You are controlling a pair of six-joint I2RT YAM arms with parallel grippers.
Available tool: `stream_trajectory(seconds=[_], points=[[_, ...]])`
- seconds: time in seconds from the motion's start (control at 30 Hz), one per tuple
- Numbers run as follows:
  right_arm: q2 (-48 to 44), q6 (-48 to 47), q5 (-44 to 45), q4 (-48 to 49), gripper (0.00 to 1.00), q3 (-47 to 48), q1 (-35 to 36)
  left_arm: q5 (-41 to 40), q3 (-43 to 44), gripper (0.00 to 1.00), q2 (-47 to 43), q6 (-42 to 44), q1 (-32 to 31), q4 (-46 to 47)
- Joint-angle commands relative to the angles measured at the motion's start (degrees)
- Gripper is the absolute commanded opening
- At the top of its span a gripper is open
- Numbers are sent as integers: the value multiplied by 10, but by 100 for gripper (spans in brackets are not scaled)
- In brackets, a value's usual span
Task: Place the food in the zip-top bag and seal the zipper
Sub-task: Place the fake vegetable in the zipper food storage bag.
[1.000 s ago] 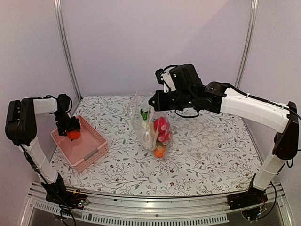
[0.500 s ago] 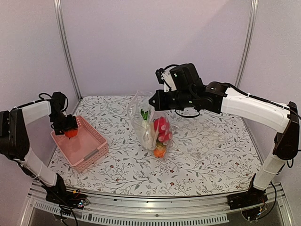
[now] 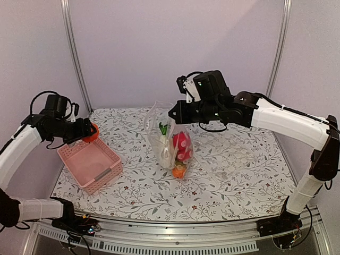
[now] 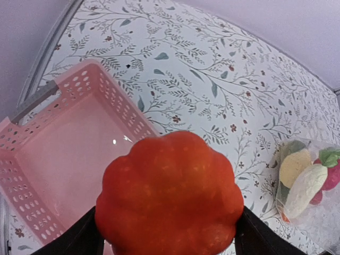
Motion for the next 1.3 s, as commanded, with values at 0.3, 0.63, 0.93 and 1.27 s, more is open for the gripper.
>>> stream_trajectory(seconds=[0.3, 0.63, 0.93, 1.27], points=[[-25, -25, -37, 16, 0, -3, 6, 93, 133, 74, -18, -34, -231, 38], [-27, -36, -39, 16, 0, -2, 14, 54, 240, 74, 96, -18, -409, 67], [-31, -43, -39, 16, 0, -3, 17, 25, 253, 74, 153, -13, -434, 74], [-31, -48, -44, 19, 0, -2, 18, -23, 258, 74, 168, -18, -435, 51]])
